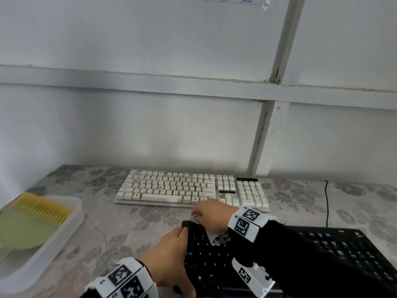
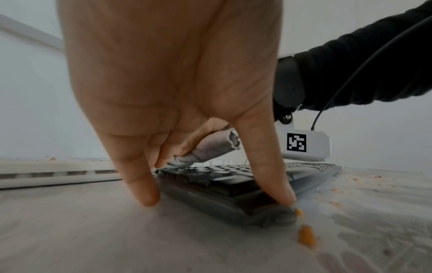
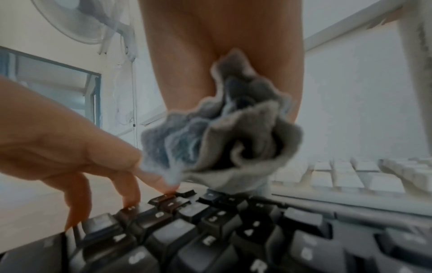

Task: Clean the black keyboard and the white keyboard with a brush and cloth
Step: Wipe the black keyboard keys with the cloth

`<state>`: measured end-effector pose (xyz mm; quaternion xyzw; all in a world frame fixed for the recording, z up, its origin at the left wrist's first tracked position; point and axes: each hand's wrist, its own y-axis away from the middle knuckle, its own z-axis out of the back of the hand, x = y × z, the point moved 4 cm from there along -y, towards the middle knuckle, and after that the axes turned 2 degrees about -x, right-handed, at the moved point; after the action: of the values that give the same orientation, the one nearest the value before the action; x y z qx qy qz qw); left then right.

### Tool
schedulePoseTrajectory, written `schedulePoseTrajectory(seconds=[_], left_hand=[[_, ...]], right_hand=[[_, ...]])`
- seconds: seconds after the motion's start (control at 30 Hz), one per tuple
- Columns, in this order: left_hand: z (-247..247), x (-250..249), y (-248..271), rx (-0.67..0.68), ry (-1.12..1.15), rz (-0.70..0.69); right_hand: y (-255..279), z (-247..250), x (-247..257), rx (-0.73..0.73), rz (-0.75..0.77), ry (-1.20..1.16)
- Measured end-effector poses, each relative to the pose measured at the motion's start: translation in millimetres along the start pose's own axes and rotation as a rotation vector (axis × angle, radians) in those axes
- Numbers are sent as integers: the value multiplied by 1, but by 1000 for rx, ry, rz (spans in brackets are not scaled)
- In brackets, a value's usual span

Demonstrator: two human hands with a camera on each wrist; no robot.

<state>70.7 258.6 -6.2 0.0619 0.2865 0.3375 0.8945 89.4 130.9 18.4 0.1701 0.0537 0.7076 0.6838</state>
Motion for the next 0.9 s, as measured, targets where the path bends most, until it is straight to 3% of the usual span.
schedulePoseTrajectory(seconds=[0.3, 0.6, 0.8, 0.9], left_hand=[[1, -6, 2, -1, 16, 19], [4, -17, 2, 12, -39, 95], [6, -22, 4, 26, -32, 100], [5, -22, 5, 43, -13, 121]], right_hand=[[36, -3, -41, -58, -58, -51], [114, -5, -149, -73, -258, -167], [156, -1, -218, -19, -422, -28], [175, 8, -246, -91, -517, -46]])
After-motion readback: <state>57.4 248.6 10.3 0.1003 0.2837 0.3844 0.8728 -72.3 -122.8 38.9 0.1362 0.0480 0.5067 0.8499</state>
